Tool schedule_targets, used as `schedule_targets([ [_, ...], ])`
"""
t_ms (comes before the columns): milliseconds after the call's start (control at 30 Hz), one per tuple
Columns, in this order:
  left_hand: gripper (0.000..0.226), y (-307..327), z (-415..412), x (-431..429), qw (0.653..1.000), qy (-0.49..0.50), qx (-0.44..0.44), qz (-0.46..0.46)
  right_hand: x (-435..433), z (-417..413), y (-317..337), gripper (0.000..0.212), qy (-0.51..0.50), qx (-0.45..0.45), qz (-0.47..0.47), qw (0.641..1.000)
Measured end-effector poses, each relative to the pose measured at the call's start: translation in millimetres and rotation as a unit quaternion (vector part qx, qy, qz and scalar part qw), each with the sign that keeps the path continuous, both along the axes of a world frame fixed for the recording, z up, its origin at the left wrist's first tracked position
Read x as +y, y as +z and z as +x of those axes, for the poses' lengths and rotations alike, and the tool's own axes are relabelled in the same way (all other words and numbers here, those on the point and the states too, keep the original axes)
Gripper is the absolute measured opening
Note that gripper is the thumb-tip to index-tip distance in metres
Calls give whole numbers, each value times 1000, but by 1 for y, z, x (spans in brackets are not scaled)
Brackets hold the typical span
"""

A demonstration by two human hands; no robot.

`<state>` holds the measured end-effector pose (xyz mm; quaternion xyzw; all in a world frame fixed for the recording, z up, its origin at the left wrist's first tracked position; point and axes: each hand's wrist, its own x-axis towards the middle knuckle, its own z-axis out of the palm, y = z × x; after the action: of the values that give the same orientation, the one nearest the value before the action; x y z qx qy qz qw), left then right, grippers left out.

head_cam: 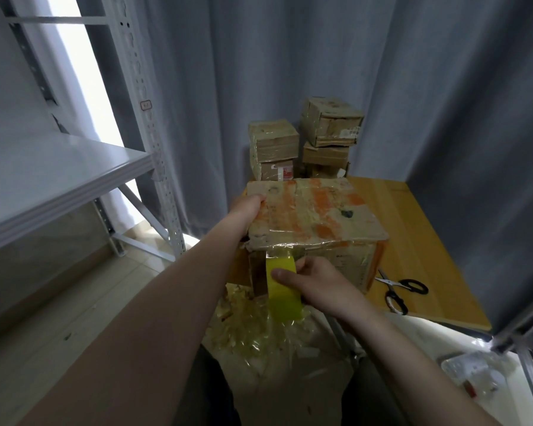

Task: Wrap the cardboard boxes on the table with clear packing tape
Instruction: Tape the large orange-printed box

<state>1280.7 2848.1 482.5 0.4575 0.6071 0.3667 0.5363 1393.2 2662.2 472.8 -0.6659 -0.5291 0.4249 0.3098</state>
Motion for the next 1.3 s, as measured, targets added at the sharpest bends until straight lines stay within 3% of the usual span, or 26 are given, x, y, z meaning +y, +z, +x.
schedule_targets([
  [100,27,-3,1,2,1000,0,-10,-2,2,12,13,42,11,-140,34,990],
  [167,28,-4,2,3,1000,0,-15,2,5,17,32,40,-5,-213,87,973],
  [233,27,-4,3,5,1000,-3,-4,6,12,15,49,41,-10,-215,159,964],
  [300,24,-4,3,8,999,-4,22,23,26,6,57,42,58,-205,188,959],
  [400,47,-11,6,20,998,2,52,28,57,-3,46,54,196,-293,87,932],
  [500,50,-21,10,38,997,-4,70,31,90,-1,31,69,247,-380,22,891],
  [833,17,-13,5,36,997,-57,12,43,190,9,9,82,147,-440,8,886],
  [967,21,-11,4,33,997,-56,10,53,216,8,5,84,119,-462,5,879],
  [1167,21,-13,11,45,994,-33,71,83,228,7,11,81,112,-458,-11,882],
  [1300,16,-11,16,57,992,-21,117,46,197,9,36,75,155,-398,-43,903],
])
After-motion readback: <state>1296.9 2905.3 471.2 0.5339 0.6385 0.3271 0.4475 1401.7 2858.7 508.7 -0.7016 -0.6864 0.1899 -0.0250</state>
